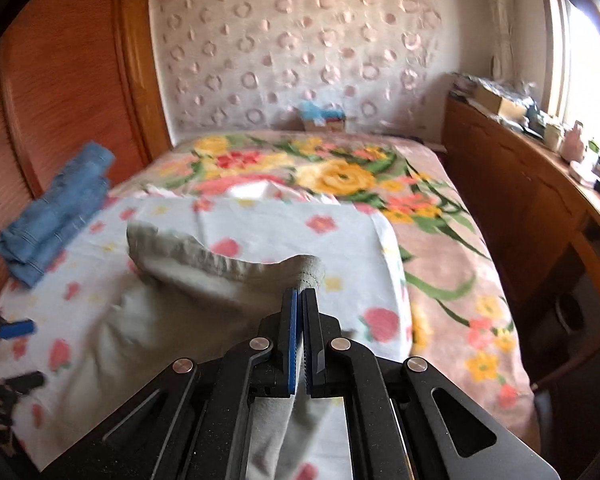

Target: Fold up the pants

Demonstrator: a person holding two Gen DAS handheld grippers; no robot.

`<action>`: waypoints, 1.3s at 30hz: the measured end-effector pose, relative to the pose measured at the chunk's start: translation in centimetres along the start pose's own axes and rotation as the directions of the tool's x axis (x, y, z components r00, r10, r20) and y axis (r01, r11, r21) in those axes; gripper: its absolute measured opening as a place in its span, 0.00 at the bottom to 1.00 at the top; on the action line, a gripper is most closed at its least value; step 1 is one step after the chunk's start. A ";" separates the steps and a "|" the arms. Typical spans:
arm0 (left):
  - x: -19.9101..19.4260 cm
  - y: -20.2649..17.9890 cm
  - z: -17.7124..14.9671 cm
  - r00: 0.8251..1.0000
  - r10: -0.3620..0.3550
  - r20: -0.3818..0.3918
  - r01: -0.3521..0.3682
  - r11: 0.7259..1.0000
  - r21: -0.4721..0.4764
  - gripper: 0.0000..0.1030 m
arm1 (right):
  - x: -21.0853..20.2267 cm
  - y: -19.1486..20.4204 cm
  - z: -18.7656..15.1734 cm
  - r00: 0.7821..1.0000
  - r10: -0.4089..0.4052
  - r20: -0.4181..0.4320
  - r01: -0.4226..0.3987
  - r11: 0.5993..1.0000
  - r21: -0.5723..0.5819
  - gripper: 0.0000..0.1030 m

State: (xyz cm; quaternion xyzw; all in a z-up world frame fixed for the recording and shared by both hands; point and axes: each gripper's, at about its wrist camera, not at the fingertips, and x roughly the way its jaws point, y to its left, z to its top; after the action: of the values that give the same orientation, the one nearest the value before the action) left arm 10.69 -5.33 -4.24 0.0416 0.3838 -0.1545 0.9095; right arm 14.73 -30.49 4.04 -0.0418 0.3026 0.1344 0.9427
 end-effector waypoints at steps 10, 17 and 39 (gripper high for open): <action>1.0 -1.3 -0.1 0.999 -0.019 -0.026 0.020 0.999 0.025 0.73 | 2.8 -1.0 -0.5 0.997 -0.067 -0.049 0.070 0.996 0.059 0.17; 2.0 -2.2 -0.6 0.998 -0.028 -0.054 0.030 0.999 0.040 0.73 | 3.4 -1.8 -1.1 0.997 -0.016 -0.073 0.023 0.995 0.095 0.17; 3.1 -2.3 -1.2 0.996 -0.022 -0.086 0.026 0.999 0.042 0.74 | 1.1 -2.2 -1.7 0.998 -0.038 -0.053 0.043 0.996 0.082 0.18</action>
State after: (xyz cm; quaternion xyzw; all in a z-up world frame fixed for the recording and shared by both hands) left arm 11.24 -8.08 -7.19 0.0631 0.4193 -0.1716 0.8893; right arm 15.25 -32.65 2.01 -0.0122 0.3310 0.1015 0.9381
